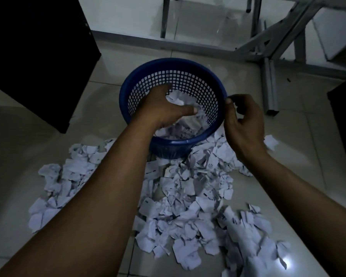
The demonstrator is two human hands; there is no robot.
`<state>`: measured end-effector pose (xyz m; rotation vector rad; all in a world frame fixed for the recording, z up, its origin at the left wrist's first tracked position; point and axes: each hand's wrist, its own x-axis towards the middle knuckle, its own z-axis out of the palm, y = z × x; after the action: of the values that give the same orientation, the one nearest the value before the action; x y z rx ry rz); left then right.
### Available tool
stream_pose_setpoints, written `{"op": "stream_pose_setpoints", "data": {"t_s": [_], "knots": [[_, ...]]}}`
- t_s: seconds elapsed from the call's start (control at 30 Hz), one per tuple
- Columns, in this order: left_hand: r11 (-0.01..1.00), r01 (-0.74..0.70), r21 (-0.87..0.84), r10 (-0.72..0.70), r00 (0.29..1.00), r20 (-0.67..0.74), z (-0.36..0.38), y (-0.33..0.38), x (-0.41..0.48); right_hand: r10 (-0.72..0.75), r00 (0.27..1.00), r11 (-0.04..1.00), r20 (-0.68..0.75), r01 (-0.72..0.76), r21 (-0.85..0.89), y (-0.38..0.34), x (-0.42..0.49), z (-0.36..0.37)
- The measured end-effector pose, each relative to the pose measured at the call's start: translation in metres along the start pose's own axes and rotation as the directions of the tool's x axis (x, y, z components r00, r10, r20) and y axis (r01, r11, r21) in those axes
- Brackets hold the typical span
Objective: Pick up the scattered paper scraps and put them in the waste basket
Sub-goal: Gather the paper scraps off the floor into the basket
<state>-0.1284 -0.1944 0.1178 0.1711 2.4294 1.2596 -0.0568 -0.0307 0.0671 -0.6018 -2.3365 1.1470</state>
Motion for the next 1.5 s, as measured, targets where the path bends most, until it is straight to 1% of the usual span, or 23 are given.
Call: {"op": "stream_pose_setpoints", "data": {"t_s": [0.13, 0.2, 0.3, 0.37, 0.47, 0.57, 0.67, 0.73, 0.83, 0.87, 0.93, 0.97, 1.0, 1.07, 1.13, 1.2, 1.23, 1.27, 1.3, 1.33, 1.4, 1.43, 1.5], "knots": [[0.996, -0.031, 0.087, 0.034, 0.999, -0.034, 0.008, 0.0, -0.001, 0.11, 0.994, 0.994, 0.002, -0.11, -0.008, 0.031, -0.023, -0.003], [0.987, -0.051, 0.153, 0.071, 0.989, -0.129, 0.014, -0.001, 0.0, 0.166, 0.986, 0.985, 0.016, -0.165, -0.05, 0.053, -0.037, -0.004], [0.967, -0.126, 0.222, 0.189, 0.938, -0.292, 0.028, -0.001, 0.0, 0.255, 0.967, 0.956, 0.016, -0.249, -0.152, 0.088, -0.064, -0.009], [0.933, -0.202, 0.297, 0.298, 0.897, -0.326, 0.045, 0.004, -0.004, 0.343, 0.939, 0.906, -0.008, -0.333, -0.262, 0.113, -0.085, -0.016], [0.849, -0.339, 0.406, 0.476, 0.824, -0.307, 0.069, 0.015, -0.013, 0.547, 0.831, 0.748, -0.099, -0.538, -0.388, 0.137, -0.113, -0.027], [0.76, -0.485, 0.432, 0.605, 0.77, -0.2, 0.099, 0.022, -0.024, 0.665, 0.721, 0.615, -0.194, -0.676, -0.406, 0.151, -0.135, -0.038], [0.71, -0.605, 0.36, 0.659, 0.751, -0.036, 0.135, 0.023, -0.034, 0.762, 0.602, 0.502, -0.237, -0.782, -0.37, 0.167, -0.15, -0.052], [0.725, -0.616, 0.309, 0.617, 0.78, 0.108, 0.151, 0.016, -0.037, 0.797, 0.536, 0.451, -0.277, -0.834, -0.316, 0.17, -0.155, -0.055], [0.757, -0.595, 0.271, 0.513, 0.797, 0.319, 0.175, -0.004, -0.041, 0.86, 0.36, 0.317, -0.362, -0.932, -0.174, 0.178, -0.168, -0.064], [0.768, -0.579, 0.272, 0.465, 0.797, 0.385, 0.184, -0.011, -0.044, 0.889, 0.284, 0.26, -0.36, -0.959, -0.115, 0.18, -0.175, -0.068], [0.781, -0.544, 0.305, 0.359, 0.792, 0.494, 0.196, -0.028, -0.047, 0.935, 0.184, 0.177, -0.303, -0.983, -0.05, 0.18, -0.184, -0.067], [0.785, -0.527, 0.326, 0.305, 0.787, 0.536, 0.202, -0.036, -0.048, 0.947, 0.166, 0.159, -0.274, -0.986, -0.048, 0.179, -0.186, -0.064], [0.786, -0.514, 0.343, 0.264, 0.781, 0.566, 0.208, -0.044, -0.048, 0.951, 0.178, 0.167, -0.251, -0.984, -0.063, 0.177, -0.189, -0.059], [0.781, -0.502, 0.37, 0.212, 0.772, 0.6, 0.215, -0.057, -0.05, 0.937, 0.282, 0.266, -0.205, -0.958, -0.102, 0.168, -0.189, -0.048], [0.78, -0.495, 0.383, 0.173, 0.758, 0.628, 0.216, -0.063, -0.052, 0.859, 0.504, 0.492, -0.089, -0.861, -0.129, 0.159, -0.19, -0.04], [0.784, -0.473, 0.402, 0.137, 0.764, 0.631, 0.211, -0.068, -0.052, 0.683, 0.73, 0.725, 0.032, -0.672, -0.151, 0.148, -0.197, -0.04], [0.782, -0.464, 0.415, 0.126, 0.77, 0.625, 0.208, -0.069, -0.051, 0.603, 0.793, 0.789, 0.086, -0.578, -0.207, 0.145, -0.202, -0.043], [0.775, -0.461, 0.431, 0.121, 0.779, 0.616, 0.201, -0.072, -0.051, 0.544, 0.823, 0.822, 0.163, -0.484, -0.3, 0.141, -0.21, -0.046], [0.771, -0.457, 0.443, 0.117, 0.786, 0.607, 0.196, -0.074, -0.05, 0.498, 0.824, 0.835, 0.271, -0.371, -0.407, 0.141, -0.218, -0.051], [0.769, -0.449, 0.455, 0.112, 0.795, 0.596, 0.191, -0.077, -0.049, 0.462, 0.793, 0.835, 0.396, -0.24, -0.495, 0.143, -0.226, -0.055], [0.769, -0.428, 0.474, 0.095, 0.811, 0.577, 0.183, -0.084, -0.046, 0.424, 0.667, 0.806, 0.612, 0.03, -0.591, 0.151, -0.239, -0.066], [0.769, -0.42, 0.482, 0.089, 0.817, 0.57, 0.18, -0.088, -0.045, 0.424, 0.599, 0.78, 0.679, 0.139, -0.61, 0.156, -0.242, -0.069], [0.77, -0.401, 0.497, 0.074, 0.829, 0.554, 0.176, -0.096, -0.044, 0.426, 0.51, 0.736, 0.747, 0.285, -0.614, 0.165, -0.244, -0.07]]}}
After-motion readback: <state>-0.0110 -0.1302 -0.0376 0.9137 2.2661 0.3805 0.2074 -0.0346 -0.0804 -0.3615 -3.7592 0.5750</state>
